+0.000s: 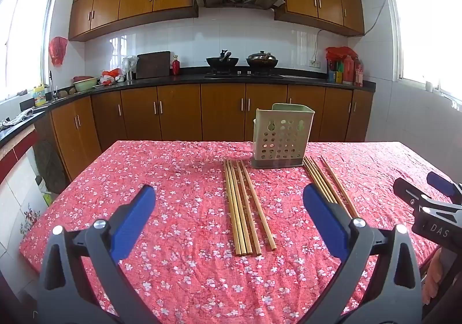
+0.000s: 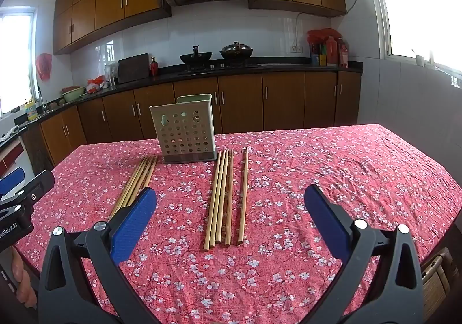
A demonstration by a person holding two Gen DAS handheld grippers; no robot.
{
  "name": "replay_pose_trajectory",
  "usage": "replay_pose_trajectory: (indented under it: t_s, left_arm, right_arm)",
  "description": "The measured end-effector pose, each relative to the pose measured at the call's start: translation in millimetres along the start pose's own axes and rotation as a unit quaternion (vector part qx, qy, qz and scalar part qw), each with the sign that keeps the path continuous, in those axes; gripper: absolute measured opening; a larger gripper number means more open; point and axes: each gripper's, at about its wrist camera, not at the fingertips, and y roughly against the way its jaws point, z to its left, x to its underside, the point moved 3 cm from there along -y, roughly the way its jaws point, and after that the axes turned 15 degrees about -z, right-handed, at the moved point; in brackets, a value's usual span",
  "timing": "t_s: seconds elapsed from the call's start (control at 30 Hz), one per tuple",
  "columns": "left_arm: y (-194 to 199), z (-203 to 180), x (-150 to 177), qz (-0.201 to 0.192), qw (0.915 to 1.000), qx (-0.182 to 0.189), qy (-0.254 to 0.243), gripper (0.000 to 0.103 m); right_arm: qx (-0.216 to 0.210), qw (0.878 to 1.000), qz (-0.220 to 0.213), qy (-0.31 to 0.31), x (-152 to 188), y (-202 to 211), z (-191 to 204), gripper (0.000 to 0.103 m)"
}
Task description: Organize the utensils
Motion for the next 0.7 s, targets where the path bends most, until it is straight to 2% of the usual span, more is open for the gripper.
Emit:
replay_pose_trajectory:
  t_s: [0.7]
  left_arm:
    - [0.0,0.0,0.0,0.001,1.0000,0.000,0.001,0.099]
  right_arm:
    - [0.000,1.000,0.000,0.000,0.2,-0.2,-1.9,0.101]
